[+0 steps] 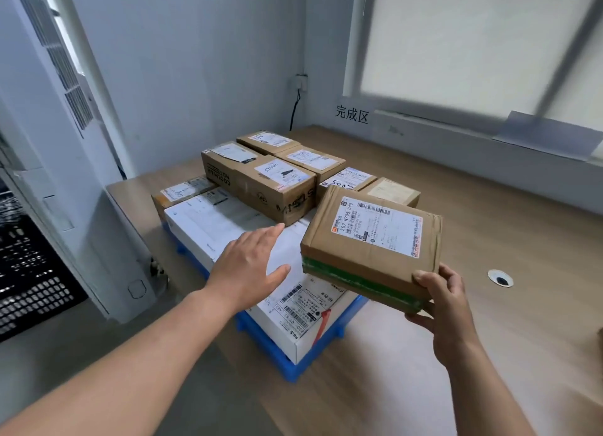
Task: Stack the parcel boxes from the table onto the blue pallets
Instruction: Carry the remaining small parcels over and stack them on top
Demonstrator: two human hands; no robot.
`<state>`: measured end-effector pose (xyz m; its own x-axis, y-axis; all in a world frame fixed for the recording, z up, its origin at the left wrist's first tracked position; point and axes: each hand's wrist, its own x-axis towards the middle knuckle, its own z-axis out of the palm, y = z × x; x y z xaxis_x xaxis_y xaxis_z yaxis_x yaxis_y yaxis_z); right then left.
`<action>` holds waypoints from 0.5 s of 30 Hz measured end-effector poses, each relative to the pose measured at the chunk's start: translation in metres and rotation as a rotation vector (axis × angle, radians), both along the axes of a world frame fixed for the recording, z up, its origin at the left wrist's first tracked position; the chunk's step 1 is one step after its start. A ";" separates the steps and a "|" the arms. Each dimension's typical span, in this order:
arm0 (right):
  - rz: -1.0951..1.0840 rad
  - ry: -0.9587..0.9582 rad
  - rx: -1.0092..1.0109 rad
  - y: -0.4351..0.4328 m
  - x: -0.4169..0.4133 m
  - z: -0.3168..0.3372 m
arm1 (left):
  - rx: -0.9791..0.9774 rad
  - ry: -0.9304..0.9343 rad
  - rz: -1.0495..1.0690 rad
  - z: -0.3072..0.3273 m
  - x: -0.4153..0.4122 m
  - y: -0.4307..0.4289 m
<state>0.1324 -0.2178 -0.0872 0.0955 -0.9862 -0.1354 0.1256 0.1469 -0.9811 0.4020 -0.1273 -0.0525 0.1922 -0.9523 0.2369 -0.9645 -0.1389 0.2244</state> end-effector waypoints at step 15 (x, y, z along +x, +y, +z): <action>-0.087 0.052 0.035 -0.016 0.068 0.006 | 0.010 0.095 -0.159 -0.011 0.055 -0.081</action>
